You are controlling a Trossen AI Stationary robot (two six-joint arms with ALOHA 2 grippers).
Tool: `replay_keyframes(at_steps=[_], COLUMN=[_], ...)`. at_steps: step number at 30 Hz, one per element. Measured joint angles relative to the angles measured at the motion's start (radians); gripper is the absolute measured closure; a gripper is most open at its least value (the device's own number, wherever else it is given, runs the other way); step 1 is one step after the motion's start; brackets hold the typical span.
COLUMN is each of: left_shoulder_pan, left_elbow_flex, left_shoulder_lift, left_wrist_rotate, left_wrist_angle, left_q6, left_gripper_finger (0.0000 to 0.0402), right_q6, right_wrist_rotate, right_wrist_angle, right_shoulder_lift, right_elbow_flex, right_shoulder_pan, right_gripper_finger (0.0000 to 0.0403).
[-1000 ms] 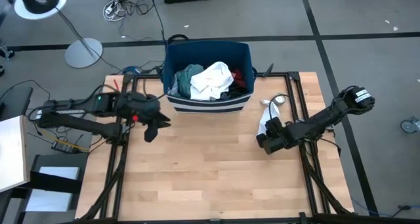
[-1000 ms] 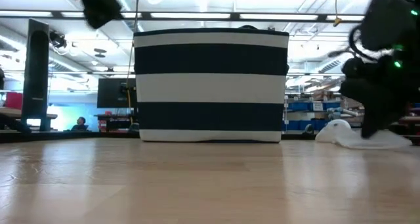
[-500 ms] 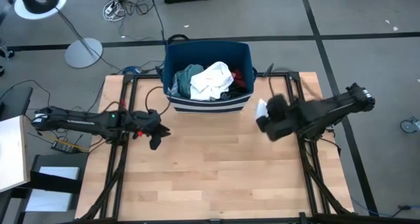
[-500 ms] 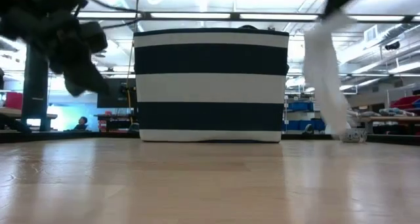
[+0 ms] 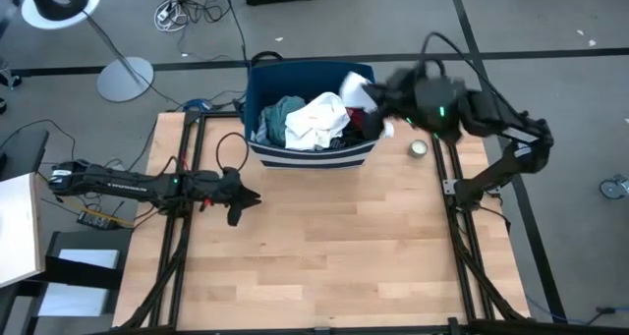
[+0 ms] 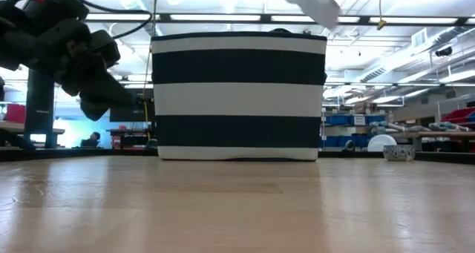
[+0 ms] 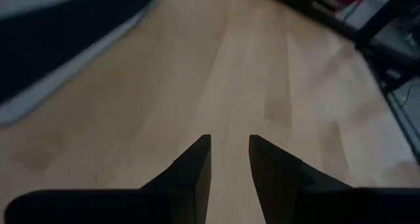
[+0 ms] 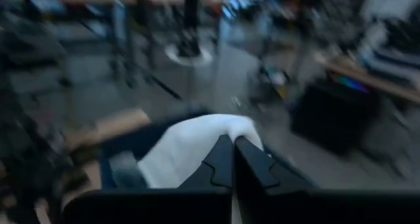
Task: Sort clothes
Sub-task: Put the white sock into the blue laundry bin, then return to Home Position
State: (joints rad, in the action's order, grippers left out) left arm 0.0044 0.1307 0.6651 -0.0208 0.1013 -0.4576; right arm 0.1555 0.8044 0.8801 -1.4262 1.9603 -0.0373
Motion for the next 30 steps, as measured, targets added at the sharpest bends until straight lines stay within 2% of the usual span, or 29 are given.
replay_keyframes(at_steps=[2,5,9,12,17,24,30], left_shoulder_pan=[0.000,0.000,0.000,0.000,0.000,0.000,0.001], left_elbow_flex=[0.000,0.000,0.000,0.000,0.000,0.000,0.000], left_shoulder_lift=[0.001,0.002,0.002,0.002,0.002,0.002,0.003], left_wrist_rotate=[-0.009,-0.010,-0.010,-0.010,-0.010,-0.010,0.015], left_wrist_angle=[0.034,0.102,0.165,0.178,0.146,0.131,0.076], left_q6=[0.000,0.000,0.000,0.010,0.178,0.198,0.094], left_gripper_finger=[0.0292,0.0292,0.0292,0.0292,0.0292,0.0292,0.0292], right_q6=[-0.107,-0.138,-0.131,-0.057,-0.032,-0.025,0.040], right_wrist_rotate=[-0.119,-0.230,-0.283,-0.332,-0.463,-0.590,-0.699], right_wrist_angle=[-0.123,-0.175,-0.074,0.058,0.105,0.123,0.235], right_shoulder_lift=[-0.041,-0.099,-0.170,-0.239,-0.340,-0.323,-0.197], right_elbow_flex=[0.041,0.087,0.091,0.090,0.088,0.108,0.125], right_shoulder_pan=[0.065,0.145,0.217,0.257,0.314,0.375,0.335], right_gripper_finger=[0.0402,0.0401,0.0390,0.0368,0.0308,0.0232,0.0208])
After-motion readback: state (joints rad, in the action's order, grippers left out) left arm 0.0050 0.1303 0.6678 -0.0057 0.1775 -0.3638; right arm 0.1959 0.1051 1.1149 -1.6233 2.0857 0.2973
